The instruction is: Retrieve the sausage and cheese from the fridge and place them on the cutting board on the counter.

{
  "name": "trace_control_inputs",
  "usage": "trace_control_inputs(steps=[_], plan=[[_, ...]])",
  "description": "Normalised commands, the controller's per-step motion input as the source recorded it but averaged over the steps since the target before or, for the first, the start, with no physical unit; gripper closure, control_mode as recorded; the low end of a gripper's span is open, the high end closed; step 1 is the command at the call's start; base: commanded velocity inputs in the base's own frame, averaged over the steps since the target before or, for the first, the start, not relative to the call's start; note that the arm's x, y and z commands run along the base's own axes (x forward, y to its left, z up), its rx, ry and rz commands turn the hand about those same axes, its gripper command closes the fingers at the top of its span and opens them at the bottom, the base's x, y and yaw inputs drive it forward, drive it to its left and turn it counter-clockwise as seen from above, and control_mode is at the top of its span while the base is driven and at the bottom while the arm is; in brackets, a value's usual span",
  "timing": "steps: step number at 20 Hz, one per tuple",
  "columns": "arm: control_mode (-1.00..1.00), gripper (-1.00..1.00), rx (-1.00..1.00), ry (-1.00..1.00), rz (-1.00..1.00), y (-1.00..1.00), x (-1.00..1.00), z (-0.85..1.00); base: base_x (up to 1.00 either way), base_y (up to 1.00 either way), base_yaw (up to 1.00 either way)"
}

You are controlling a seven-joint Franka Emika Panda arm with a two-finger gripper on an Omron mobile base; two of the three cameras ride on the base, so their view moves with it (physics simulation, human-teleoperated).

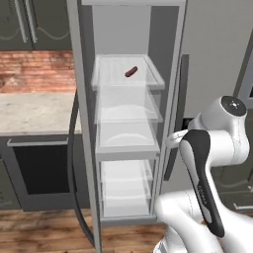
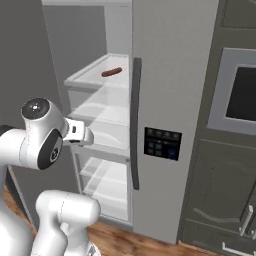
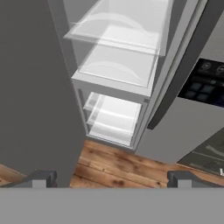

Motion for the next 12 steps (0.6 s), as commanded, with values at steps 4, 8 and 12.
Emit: trace_control_inputs(steps=[4, 8, 12], plan=[[1.0, -1.0, 0.0, 0.0, 0.0, 0.0, 0.0, 0.0, 0.49, 0.11, -0.1], [1.0, -1.0, 0.0, 0.0, 0.0, 0.0, 0.0, 0.0, 0.38, 0.08, -0.11], [1.0, -1.0, 0.0, 0.0, 0.0, 0.0, 0.0, 0.0, 0.39, 0.14, -0.08]])
